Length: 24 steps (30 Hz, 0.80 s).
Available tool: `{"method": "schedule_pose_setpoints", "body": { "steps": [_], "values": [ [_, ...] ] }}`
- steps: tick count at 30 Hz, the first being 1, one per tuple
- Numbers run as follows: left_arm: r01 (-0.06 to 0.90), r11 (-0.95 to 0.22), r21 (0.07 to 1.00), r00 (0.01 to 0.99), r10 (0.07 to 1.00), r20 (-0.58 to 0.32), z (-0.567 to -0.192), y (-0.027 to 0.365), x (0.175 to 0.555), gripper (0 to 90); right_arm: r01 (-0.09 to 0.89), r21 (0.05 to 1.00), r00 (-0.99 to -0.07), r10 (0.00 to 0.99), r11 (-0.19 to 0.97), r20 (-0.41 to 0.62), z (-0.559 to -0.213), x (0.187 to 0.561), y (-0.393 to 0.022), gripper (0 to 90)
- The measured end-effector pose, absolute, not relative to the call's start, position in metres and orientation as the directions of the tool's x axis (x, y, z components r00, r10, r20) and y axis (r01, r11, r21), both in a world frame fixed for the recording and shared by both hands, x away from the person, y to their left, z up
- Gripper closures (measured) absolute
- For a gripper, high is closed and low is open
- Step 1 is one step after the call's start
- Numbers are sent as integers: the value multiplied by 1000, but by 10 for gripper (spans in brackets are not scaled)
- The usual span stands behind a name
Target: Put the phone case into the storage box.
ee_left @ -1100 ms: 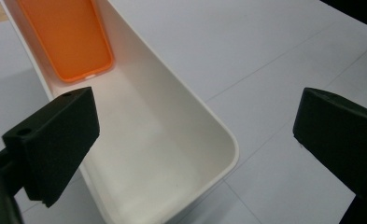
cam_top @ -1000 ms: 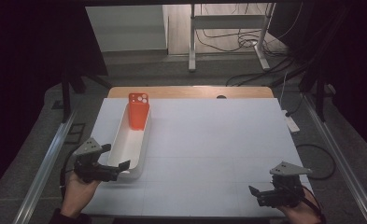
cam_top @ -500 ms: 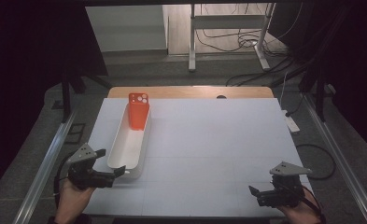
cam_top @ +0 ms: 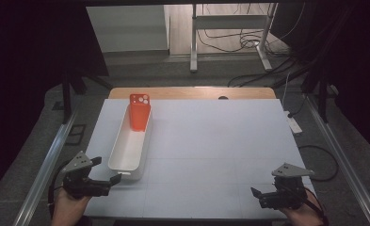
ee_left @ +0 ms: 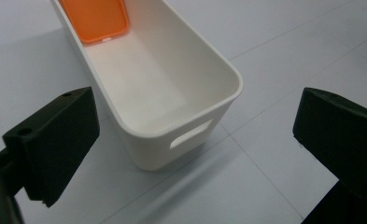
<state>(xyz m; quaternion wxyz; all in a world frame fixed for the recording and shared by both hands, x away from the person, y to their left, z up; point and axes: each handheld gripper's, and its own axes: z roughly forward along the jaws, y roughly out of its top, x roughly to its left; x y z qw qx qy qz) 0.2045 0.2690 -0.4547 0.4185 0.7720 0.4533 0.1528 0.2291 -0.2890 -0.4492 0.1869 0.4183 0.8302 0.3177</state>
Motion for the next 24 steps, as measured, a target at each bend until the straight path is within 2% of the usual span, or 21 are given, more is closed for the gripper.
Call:
{"method": "schedule_pose_setpoints", "body": {
  "steps": [15,24],
  "values": [
    [610,-233,757,518,841,-159,-465,278,194,3,578,681,-578,815,449,-47,-449,229,-289,0],
    [622,-255,740,508,851,-134,-468,279,190,1,578,682,-579,814,448,-45,-449,229,-289,0]
  ]
}}
